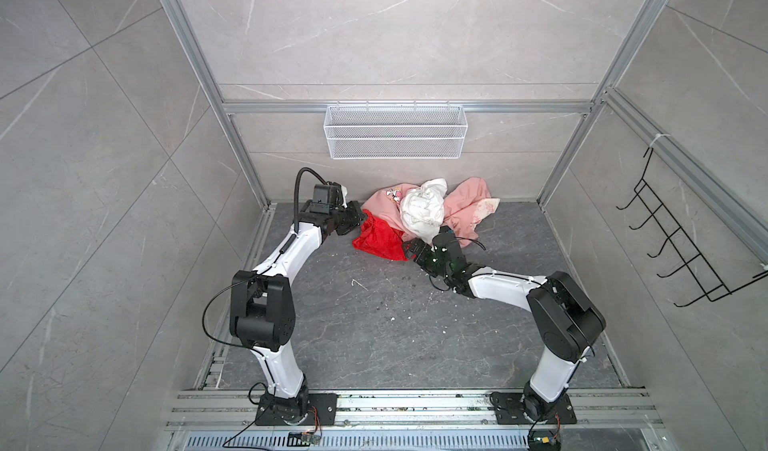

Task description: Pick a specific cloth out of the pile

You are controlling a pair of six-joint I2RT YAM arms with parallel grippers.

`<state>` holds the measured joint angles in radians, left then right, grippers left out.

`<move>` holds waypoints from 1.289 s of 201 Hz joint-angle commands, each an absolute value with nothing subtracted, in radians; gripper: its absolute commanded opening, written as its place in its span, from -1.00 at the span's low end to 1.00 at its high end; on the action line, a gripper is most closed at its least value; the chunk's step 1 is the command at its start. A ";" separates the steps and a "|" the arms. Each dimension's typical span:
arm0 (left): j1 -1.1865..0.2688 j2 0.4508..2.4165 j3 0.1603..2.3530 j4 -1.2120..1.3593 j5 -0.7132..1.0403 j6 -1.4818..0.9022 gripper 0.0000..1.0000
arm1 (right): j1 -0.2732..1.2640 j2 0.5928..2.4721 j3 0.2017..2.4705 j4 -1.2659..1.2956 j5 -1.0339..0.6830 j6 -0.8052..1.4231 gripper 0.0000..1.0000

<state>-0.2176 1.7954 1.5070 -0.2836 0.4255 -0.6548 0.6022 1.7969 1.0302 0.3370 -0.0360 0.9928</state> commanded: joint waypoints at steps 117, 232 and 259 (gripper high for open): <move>-0.210 1.620 1.550 -0.284 0.457 -0.663 -1.00 | 0.673 1.753 1.089 0.279 0.037 0.852 0.99; -0.211 1.553 1.562 -0.278 0.442 -0.665 -1.00 | 0.758 1.709 1.072 0.390 0.082 0.632 1.00; -0.210 1.551 1.590 -0.288 0.443 -0.659 -1.00 | 0.775 1.707 1.073 0.428 0.081 0.557 1.00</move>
